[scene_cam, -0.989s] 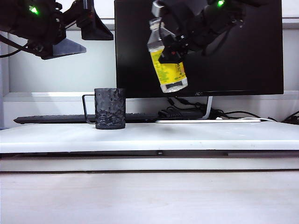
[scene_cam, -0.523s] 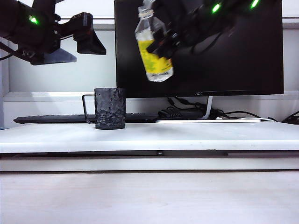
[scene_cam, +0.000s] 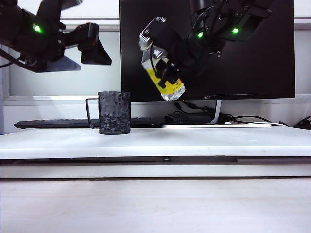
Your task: Carefully pick up the bottle and pour some water from the bottle into the cup.
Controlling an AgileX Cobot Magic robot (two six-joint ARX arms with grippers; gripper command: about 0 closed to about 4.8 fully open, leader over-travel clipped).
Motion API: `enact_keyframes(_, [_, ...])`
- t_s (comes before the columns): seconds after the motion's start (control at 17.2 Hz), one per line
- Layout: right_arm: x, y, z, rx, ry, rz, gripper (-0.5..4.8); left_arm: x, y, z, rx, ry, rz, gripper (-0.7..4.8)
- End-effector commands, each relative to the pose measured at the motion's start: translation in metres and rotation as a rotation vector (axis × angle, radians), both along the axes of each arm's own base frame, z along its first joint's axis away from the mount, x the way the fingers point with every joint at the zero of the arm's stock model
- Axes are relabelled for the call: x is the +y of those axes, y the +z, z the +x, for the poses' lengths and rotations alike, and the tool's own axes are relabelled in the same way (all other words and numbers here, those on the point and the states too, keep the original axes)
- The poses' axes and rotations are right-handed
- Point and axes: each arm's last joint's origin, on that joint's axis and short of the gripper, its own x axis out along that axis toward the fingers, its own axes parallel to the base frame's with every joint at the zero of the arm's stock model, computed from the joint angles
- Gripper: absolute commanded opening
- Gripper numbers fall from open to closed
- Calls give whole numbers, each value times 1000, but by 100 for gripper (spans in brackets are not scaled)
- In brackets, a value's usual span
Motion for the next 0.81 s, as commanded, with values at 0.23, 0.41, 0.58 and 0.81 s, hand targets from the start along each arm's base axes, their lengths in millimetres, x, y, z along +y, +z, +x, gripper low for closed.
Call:
enact_keyframes(0.23, [23, 0, -9, -105, 79, -105, 175, 0, 1, 1, -11, -3, -5, 479])
enact_keyframes(0.41, [35, -11, -12, -113, 114, -167, 175, 0, 1, 1, -10, -5, -5, 479])
enact_keyframes(0.58, [37, -18, -9, -145, 81, -219, 175, 0, 1, 1, -10, -6, -4, 479])
enact_keyframes(0.81, [38, -20, -4, -207, 64, -264, 175, -1, 1, 1, -8, -14, -4, 479])
